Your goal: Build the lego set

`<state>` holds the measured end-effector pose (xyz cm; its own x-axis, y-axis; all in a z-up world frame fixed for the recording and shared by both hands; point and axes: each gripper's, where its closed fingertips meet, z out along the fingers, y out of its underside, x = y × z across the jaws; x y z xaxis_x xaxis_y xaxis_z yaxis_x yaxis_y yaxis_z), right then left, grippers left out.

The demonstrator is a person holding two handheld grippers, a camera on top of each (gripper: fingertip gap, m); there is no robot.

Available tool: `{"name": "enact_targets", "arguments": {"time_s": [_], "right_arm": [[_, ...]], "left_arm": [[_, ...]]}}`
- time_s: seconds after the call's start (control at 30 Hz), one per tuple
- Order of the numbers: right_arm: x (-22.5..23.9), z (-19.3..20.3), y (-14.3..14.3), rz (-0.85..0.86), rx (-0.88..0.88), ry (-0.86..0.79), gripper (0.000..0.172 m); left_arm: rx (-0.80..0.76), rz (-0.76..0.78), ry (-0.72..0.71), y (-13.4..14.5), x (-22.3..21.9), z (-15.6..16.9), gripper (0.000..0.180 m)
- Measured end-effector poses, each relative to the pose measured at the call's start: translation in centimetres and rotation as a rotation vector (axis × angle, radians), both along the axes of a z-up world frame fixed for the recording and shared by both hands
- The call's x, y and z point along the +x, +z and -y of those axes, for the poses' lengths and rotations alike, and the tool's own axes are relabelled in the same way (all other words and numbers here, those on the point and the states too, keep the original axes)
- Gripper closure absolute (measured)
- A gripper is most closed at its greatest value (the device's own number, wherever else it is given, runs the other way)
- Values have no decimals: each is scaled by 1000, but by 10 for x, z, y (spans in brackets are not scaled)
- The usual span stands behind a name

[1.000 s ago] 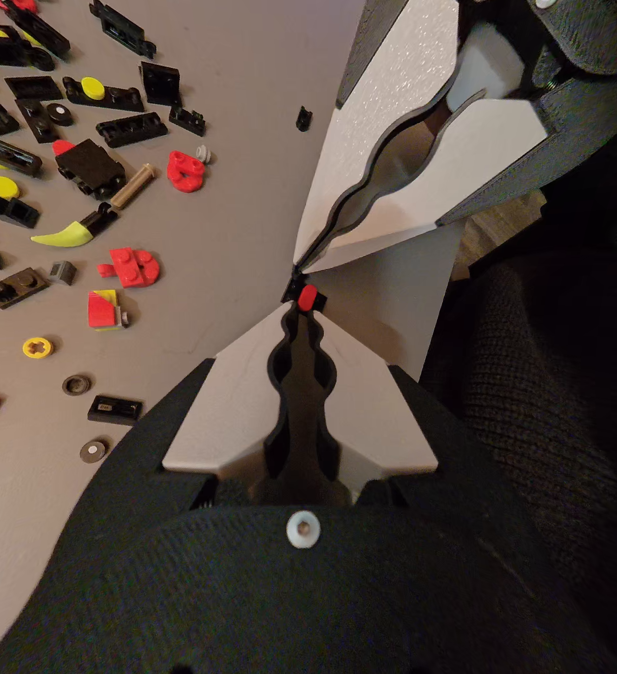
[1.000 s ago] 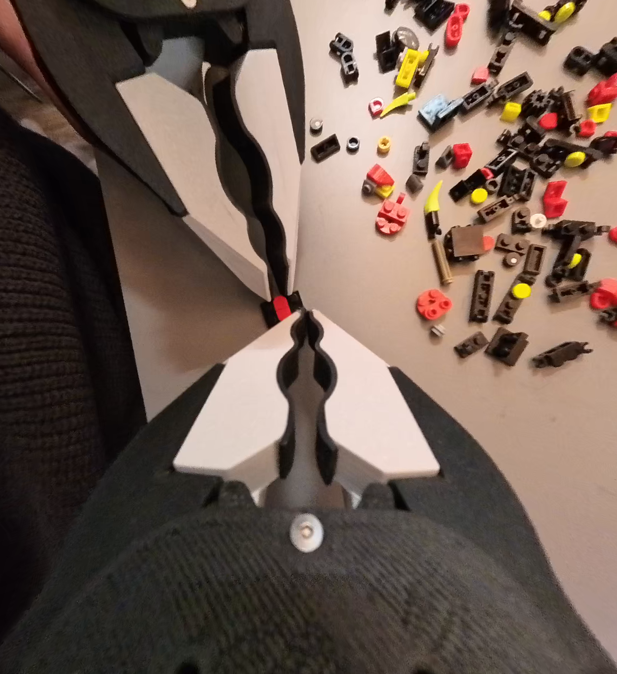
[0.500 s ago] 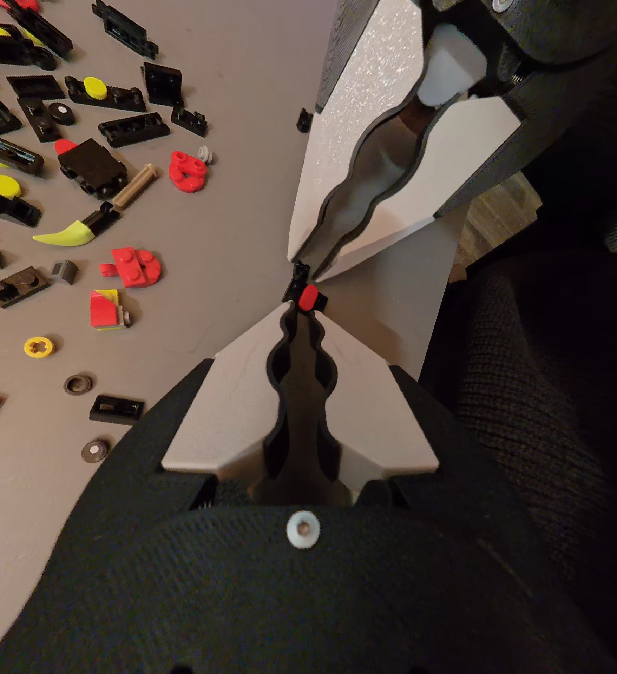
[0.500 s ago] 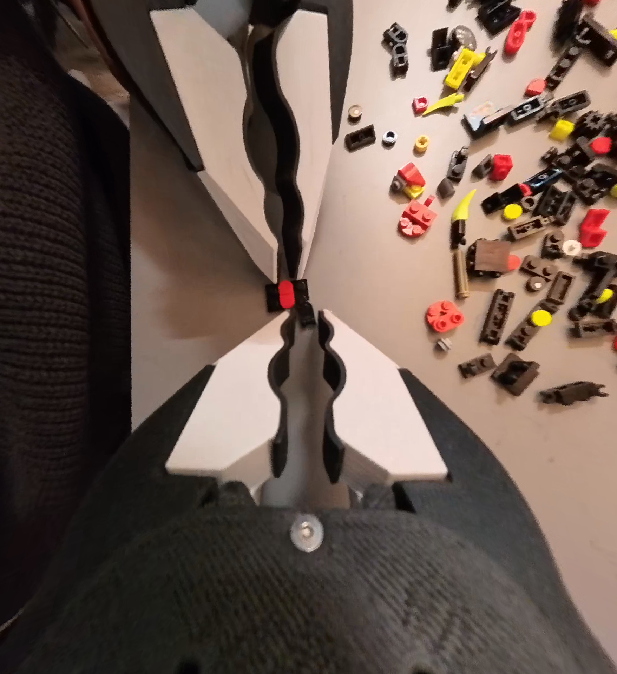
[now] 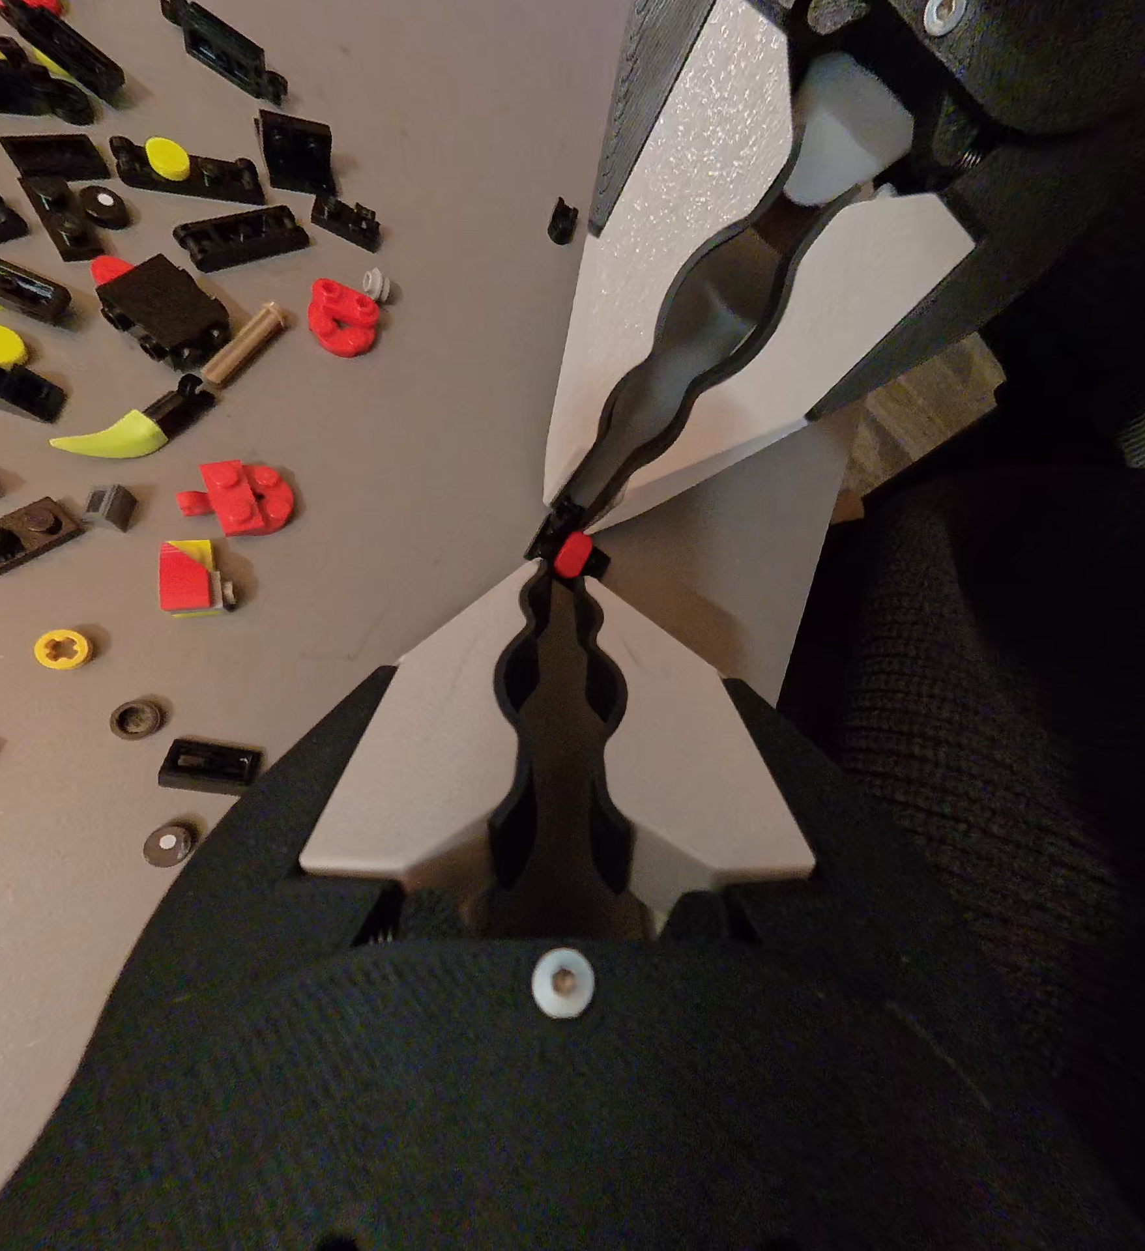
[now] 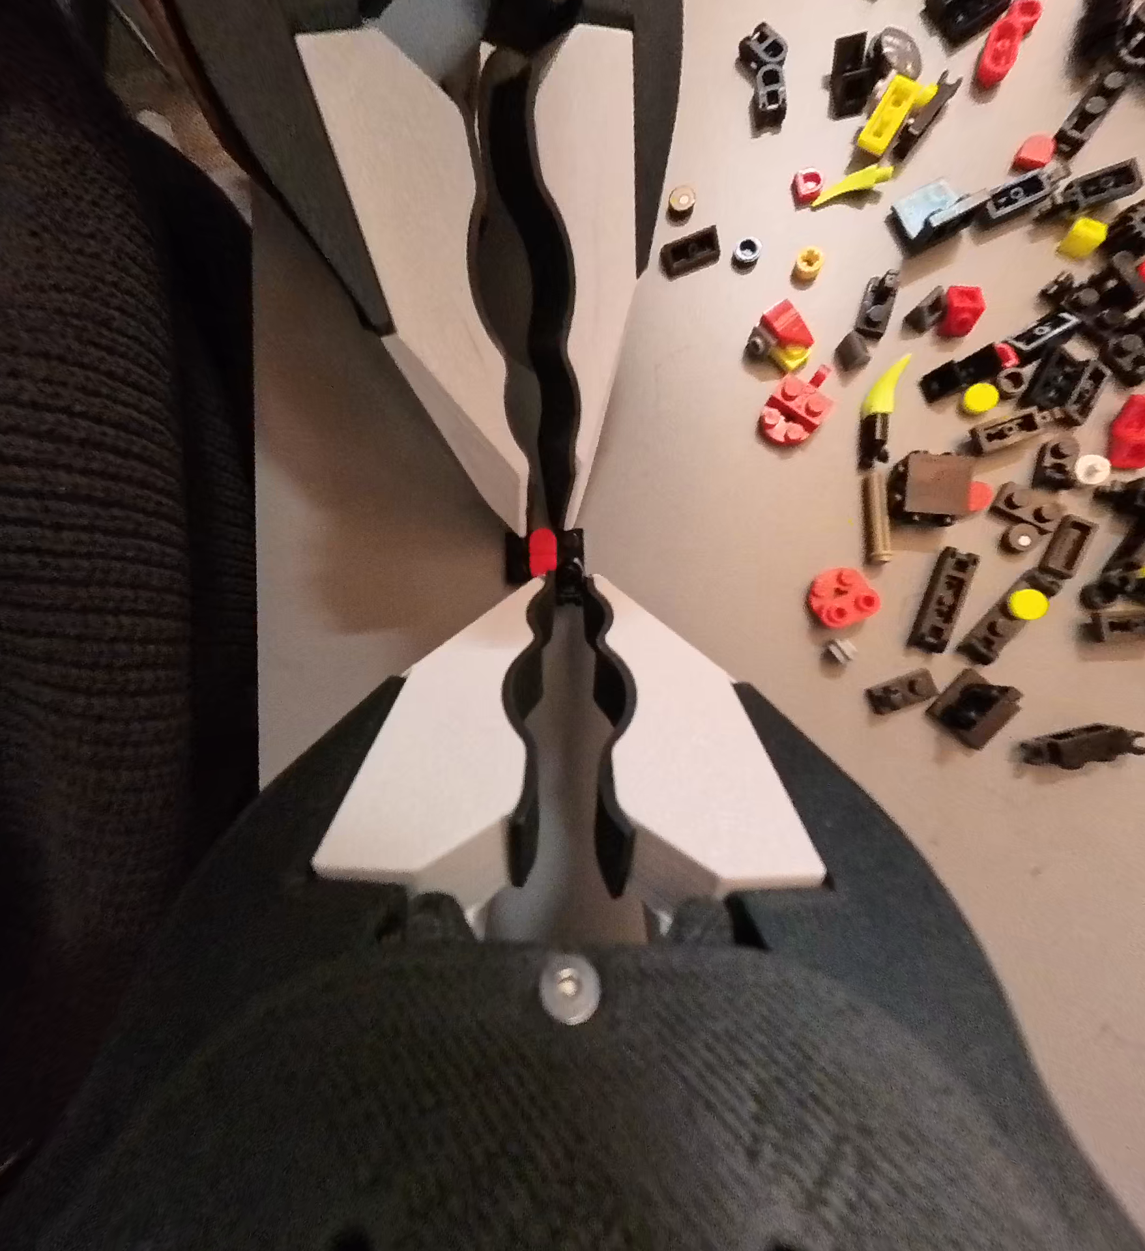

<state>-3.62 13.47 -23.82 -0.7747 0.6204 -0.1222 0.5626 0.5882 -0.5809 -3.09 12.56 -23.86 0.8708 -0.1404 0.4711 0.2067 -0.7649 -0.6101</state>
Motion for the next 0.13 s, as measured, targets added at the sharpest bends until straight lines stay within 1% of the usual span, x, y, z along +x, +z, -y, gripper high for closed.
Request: {"name": "enact_targets", "arguments": {"time_s": [0.13], "right_arm": [[-1,0,0,8,16,1,165]], "left_arm": [[0,-1,2,0,0,0,176]]}}
